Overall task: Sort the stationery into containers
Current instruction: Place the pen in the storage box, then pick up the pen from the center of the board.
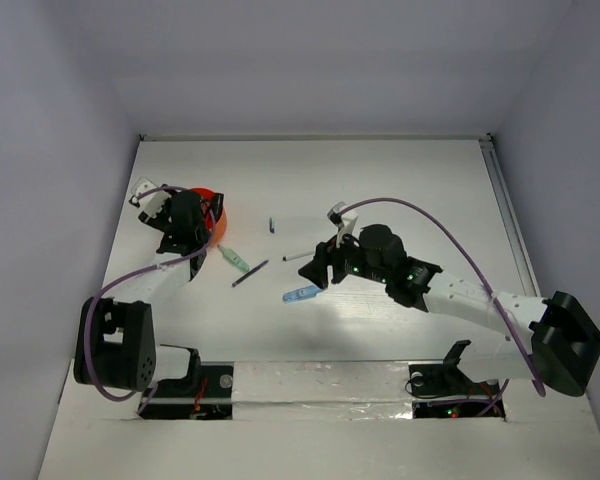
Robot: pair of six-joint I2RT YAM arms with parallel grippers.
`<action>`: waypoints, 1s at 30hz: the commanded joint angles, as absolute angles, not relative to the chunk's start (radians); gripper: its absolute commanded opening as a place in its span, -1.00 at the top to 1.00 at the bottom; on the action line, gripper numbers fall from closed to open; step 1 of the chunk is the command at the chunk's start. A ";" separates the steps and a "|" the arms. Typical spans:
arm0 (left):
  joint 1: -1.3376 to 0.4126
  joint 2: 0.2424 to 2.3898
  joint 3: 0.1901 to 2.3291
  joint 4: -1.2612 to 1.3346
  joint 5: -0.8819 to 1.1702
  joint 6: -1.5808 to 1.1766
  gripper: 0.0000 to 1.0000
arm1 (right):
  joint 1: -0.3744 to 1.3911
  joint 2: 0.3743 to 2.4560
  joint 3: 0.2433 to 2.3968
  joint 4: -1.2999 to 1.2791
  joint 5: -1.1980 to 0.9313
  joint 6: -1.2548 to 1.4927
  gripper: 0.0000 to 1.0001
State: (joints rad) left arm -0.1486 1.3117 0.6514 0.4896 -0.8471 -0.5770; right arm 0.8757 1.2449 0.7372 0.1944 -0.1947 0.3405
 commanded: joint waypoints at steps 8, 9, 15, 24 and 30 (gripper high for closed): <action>-0.143 1.085 0.657 0.511 -0.740 -0.630 0.00 | 0.862 1.215 0.735 0.178 -0.054 0.334 0.08; -0.143 1.033 0.660 0.508 -0.724 -0.634 0.00 | 0.850 1.212 0.733 0.170 -0.045 0.337 0.17; -0.156 0.833 0.663 0.515 -0.494 -0.692 -0.08 | 0.734 1.238 0.736 0.092 -0.031 0.387 0.43; -0.219 0.667 0.606 0.425 -0.117 -0.695 -0.20 | 0.646 1.441 0.837 0.003 -0.070 0.446 -0.09; -0.320 0.643 0.511 0.383 0.092 -0.692 -0.25 | 0.658 1.581 0.894 0.060 -0.143 0.498 -0.61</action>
State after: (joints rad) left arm -0.2710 0.6559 0.5659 0.4091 -0.0719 -0.6926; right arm 0.6456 1.5505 0.8326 0.0147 -0.1024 0.4583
